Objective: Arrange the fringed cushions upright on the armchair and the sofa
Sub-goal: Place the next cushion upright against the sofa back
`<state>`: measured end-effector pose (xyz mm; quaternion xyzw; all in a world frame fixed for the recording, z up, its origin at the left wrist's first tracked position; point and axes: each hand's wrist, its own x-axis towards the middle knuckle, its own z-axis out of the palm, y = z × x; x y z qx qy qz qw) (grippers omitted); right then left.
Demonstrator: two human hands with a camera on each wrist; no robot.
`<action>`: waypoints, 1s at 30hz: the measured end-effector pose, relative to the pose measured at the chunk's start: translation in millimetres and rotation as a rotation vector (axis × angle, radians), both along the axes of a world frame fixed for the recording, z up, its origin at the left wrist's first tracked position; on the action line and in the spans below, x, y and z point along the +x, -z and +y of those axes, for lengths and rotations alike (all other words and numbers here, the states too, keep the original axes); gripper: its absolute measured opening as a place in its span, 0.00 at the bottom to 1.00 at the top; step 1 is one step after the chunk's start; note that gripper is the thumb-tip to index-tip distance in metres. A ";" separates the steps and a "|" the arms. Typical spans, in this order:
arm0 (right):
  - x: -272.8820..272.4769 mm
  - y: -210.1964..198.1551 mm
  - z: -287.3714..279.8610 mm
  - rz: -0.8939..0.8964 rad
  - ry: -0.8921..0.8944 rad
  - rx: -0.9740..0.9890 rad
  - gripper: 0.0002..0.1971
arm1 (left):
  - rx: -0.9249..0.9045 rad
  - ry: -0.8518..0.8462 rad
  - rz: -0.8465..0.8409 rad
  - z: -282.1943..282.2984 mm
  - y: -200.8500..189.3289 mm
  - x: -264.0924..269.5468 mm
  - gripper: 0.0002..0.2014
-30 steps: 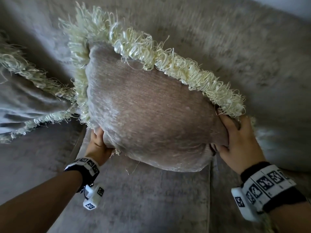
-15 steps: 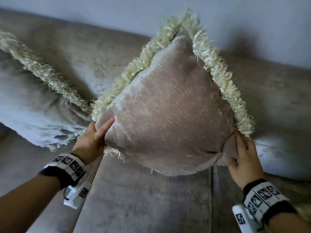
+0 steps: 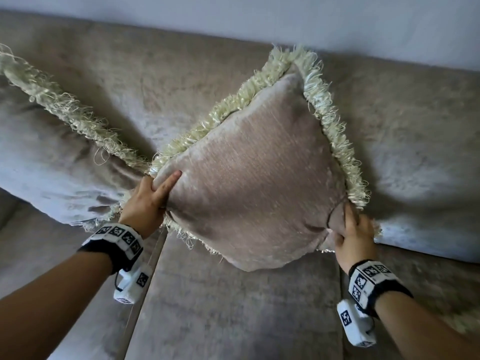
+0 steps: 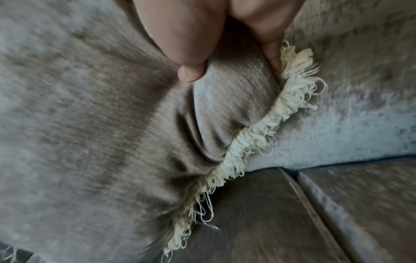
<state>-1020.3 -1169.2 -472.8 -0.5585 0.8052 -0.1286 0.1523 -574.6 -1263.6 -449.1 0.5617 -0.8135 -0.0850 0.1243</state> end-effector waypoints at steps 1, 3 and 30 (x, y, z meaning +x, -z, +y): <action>2.9 5.9 -0.1 0.004 0.016 -0.001 0.42 | -0.013 -0.024 0.000 1.3 8.6 -0.4 0.59; 6.6 13.9 -1.9 0.011 0.046 0.003 0.42 | -0.024 -0.057 -0.010 0.9 21.9 -1.1 0.58; 28.6 -157.4 99.9 -0.060 0.061 0.240 0.25 | 0.341 -0.017 -0.002 57.8 -106.6 -57.1 0.24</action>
